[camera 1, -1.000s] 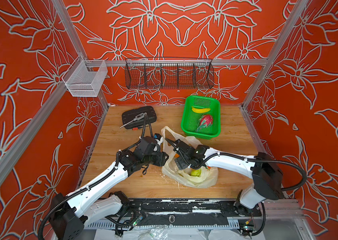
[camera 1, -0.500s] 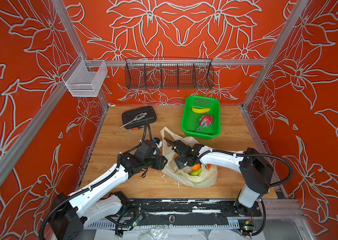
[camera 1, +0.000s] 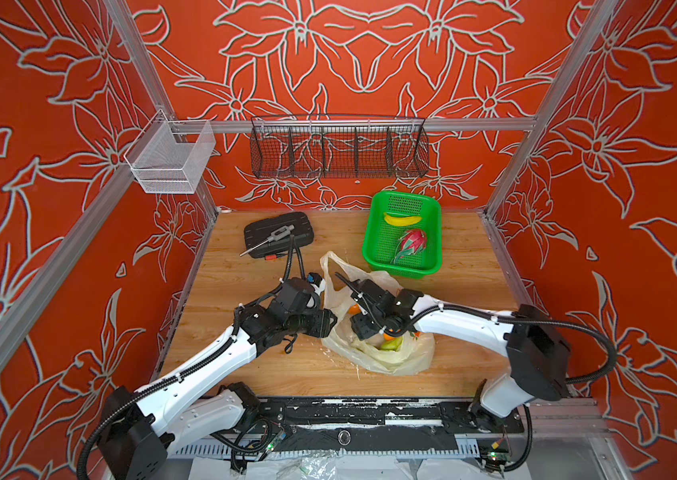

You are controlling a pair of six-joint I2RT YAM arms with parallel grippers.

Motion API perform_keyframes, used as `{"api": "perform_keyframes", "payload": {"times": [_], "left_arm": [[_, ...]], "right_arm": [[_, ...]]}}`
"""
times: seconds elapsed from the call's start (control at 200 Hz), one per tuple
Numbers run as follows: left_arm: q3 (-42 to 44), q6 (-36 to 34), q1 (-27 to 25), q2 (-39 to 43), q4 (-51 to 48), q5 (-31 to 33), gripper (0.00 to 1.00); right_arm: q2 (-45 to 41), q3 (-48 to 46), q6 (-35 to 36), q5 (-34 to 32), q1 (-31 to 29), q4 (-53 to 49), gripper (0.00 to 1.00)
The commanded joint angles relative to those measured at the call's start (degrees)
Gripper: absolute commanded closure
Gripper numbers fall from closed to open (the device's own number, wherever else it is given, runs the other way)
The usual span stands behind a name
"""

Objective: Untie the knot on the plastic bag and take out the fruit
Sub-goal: 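Grasp the green pear with the right gripper while the left gripper holds the bag, then lift the green pear out and carry it to the green basket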

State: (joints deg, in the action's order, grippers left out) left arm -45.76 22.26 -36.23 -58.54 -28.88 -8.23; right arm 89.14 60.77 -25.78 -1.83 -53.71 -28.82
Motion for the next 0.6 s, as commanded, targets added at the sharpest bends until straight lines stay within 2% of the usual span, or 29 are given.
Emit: {"api": "perform_keyframes", "payload": {"times": [0.0,0.255,0.445,0.595], "left_arm": [[-2.3,-1.0,0.4,1.1,-0.2,0.1,0.40],[-5.9,-2.5,0.4,0.0,1.0,0.4,0.39],[-6.6,-2.9,0.5,0.2,3.3,-1.8,0.39],[-6.6,-3.4,0.5,1.0,5.9,-4.4,0.38]], "right_arm": [[-4.8,-1.8,-2.0,2.0,-0.2,1.2,0.51],[-17.0,-5.1,-2.7,4.5,-0.2,4.7,0.51],[-26.4,-7.5,-2.8,-5.8,0.5,7.5,0.51],[-29.2,-6.6,-2.4,-11.1,4.7,9.2,0.54]]}}
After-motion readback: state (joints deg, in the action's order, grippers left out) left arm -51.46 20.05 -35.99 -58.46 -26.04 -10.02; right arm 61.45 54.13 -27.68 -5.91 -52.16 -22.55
